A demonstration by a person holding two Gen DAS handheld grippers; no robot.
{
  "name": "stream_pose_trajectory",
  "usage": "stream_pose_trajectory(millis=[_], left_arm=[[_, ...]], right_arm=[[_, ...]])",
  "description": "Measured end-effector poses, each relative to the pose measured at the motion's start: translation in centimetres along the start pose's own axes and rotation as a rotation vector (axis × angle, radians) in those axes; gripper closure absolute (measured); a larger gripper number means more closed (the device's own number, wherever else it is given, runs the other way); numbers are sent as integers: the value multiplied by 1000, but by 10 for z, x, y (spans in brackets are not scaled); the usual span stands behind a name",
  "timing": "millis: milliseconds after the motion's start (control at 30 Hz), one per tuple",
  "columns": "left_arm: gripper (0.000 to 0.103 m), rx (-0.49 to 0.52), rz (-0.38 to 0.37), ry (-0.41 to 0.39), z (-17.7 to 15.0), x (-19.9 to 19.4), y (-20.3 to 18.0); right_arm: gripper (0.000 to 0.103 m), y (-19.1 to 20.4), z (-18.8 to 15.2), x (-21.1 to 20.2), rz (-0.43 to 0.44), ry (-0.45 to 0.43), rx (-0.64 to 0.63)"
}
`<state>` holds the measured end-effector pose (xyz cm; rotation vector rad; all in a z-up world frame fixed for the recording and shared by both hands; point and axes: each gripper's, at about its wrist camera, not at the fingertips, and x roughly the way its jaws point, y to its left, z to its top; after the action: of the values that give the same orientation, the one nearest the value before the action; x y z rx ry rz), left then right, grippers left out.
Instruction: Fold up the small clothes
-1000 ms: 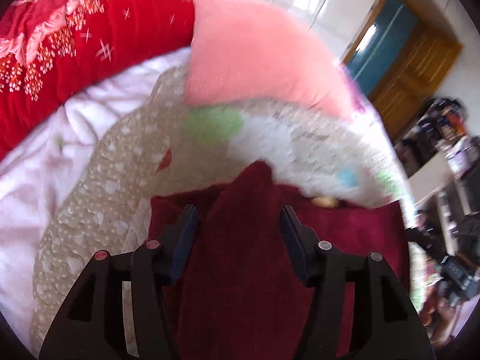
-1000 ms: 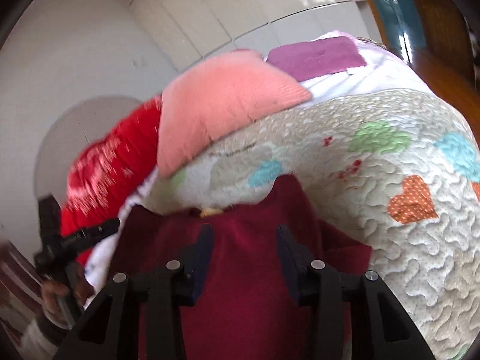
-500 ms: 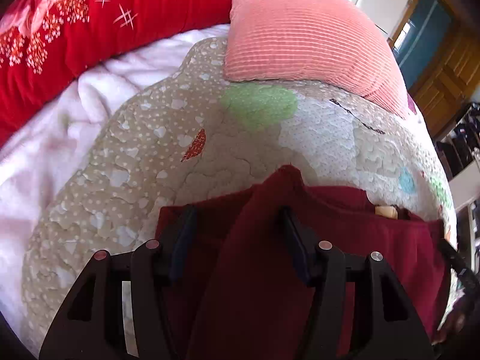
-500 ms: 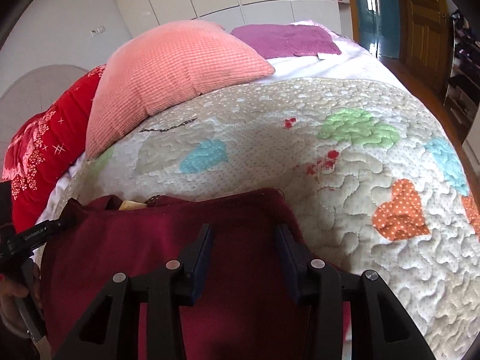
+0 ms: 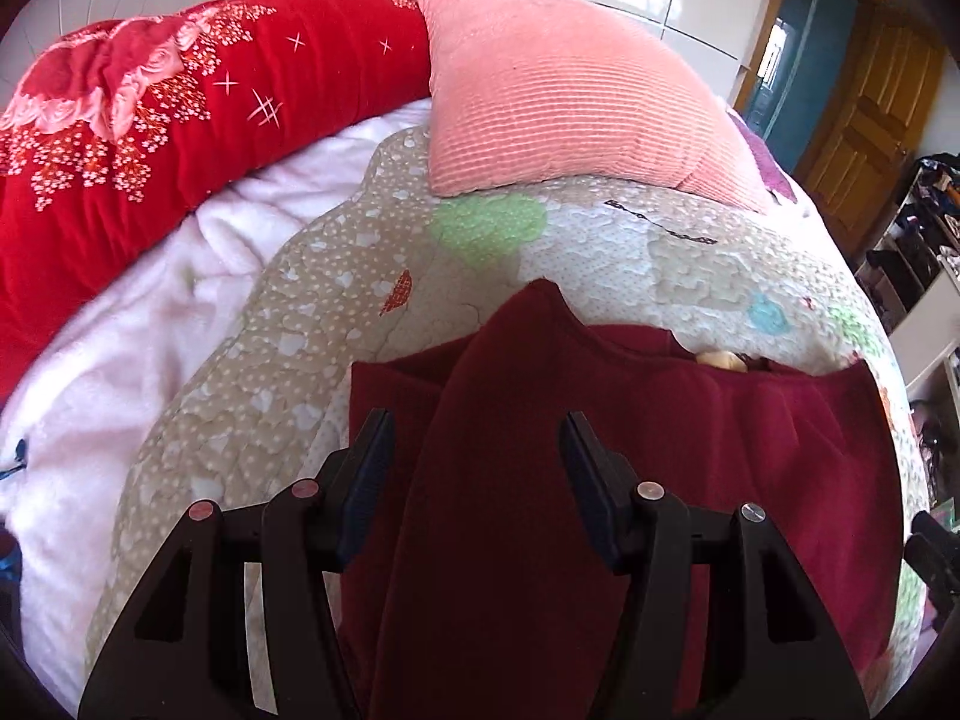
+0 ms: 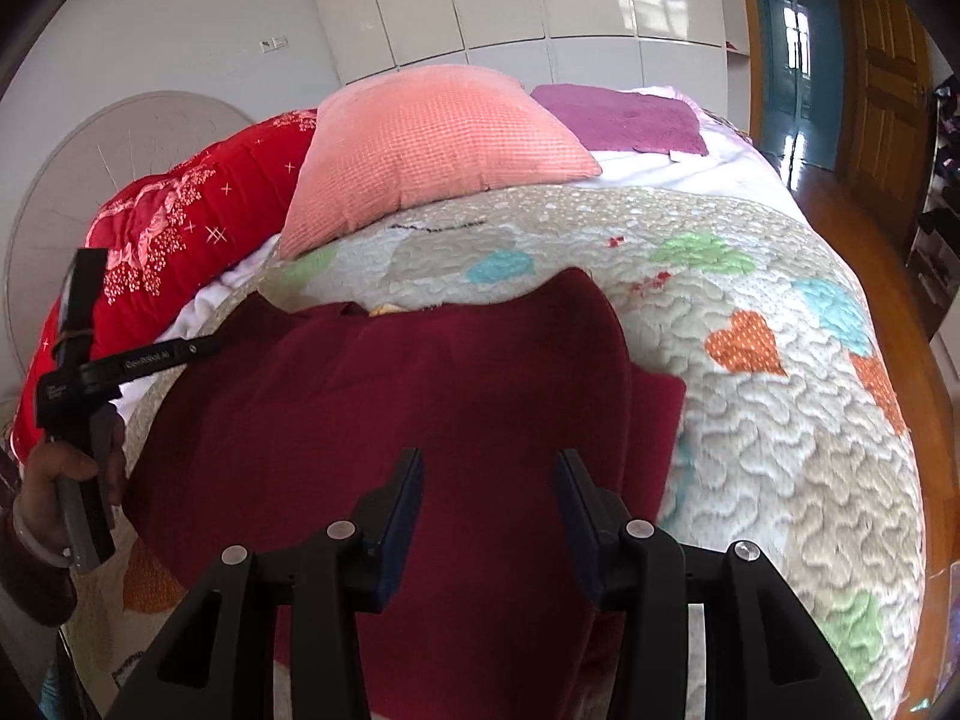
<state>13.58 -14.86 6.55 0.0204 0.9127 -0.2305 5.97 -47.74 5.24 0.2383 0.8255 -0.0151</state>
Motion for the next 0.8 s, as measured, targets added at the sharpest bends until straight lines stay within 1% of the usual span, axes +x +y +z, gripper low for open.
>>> stream_pose_trajectory(millis=[167,233,300,400,500,567,633,800], left_arm=[[46,17,-5,-7,-17,-17,-1],[46,15,-7,0,-24,-20,1],[46,2,-19,20,-34,-24,5],[46,-42,-43,45,-48,-30,16],[46,-53,-37,50,-58,-33,23],[46,-53,-28,50,-62,-33,25],[46,-64,-35,53,-66,-34,28],[46,-66,-45,60,-73,-33,31]], right_arm=[[59,-8,-20,3,-22,28,40],[59,-11,-28,13,-34,57,45],[59,-13,-36,24,-21,82,42],[59,-10,-36,17,-28,65,26],[59,-8,-34,5,-12,50,51],[58,-4,-31,-4,-2,29,47],[58,1,-29,-10,-4,13,37],[58,1,-26,-6,-25,21,51]])
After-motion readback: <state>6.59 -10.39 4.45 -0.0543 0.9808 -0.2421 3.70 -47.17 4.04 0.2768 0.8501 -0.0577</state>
